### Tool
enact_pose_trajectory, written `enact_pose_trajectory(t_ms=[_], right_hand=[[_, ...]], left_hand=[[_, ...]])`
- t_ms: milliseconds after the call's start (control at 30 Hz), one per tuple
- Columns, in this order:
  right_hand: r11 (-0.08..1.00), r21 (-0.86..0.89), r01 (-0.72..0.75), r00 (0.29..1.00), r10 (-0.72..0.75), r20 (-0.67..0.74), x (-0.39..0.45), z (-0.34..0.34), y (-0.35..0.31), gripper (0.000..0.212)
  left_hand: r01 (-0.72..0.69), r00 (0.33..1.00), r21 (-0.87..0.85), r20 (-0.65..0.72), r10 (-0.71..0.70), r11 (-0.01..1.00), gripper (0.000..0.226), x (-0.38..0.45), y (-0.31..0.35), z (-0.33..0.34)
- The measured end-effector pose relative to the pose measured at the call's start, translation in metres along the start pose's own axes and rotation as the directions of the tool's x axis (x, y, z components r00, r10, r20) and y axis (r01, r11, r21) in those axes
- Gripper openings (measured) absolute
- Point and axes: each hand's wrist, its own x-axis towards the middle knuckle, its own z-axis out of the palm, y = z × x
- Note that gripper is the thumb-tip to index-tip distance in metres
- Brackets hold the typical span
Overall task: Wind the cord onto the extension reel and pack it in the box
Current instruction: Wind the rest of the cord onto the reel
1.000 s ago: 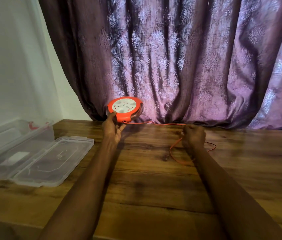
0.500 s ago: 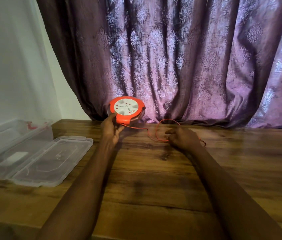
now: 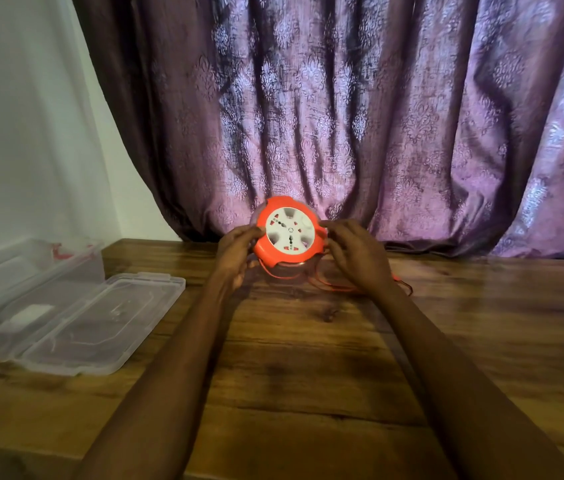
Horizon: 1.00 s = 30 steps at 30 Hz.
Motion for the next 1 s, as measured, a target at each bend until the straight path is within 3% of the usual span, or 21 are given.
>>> enact_pose_trajectory(t_ms=[100,267,633,733,800,833,900,1000], right_hand=[[0.962,-0.171,0.213,0.968,-0.184,0.17,0.006,-0.001,-0.008,0.046],[0.882,-0.328,0.34,0.923,-0.245,0.297,0.003,0.001,-0.015,0.059],[0.808,-0.55,0.209,0.972,-0.111,0.205,-0.004,0.02,-0.036,0.049],[0.834,-0.547,0.071,0.99,0.008,0.14,-0.006,0.019,-0.036,0.056],[0.889,-0.422,-0.178,0.969,0.233,0.082,-0.003,0.017,-0.035,0.06],[0.895,-0.274,-0.351,0.922,0.382,0.066,0.001,0.017,-0.036,0.062],[0.783,0.075,-0.618,0.785,0.608,0.118,0.008,0.018,-0.036,0.065],[0.557,0.437,-0.706,0.687,0.689,0.232,0.01,0.02,-0.038,0.067]], left_hand=[[-0.049,0.998,0.114,0.055,0.043,0.992,0.006,-0.002,0.0,0.007],[-0.147,0.984,0.243,0.133,0.117,0.959,0.007,-0.007,0.006,0.012],[-0.272,0.952,0.33,0.23,0.203,0.904,0.015,-0.007,0.006,0.015],[-0.272,0.953,0.312,0.216,0.211,0.91,0.025,-0.009,0.001,0.022],[-0.302,0.946,0.3,0.214,0.245,0.905,0.028,-0.013,-0.004,0.031],[-0.342,0.934,0.305,0.218,0.285,0.889,0.029,-0.015,-0.006,0.035],[-0.424,0.902,0.331,0.241,0.359,0.843,0.031,-0.019,-0.01,0.042],[-0.472,0.878,0.361,0.273,0.393,0.804,0.033,-0.02,-0.019,0.044]])
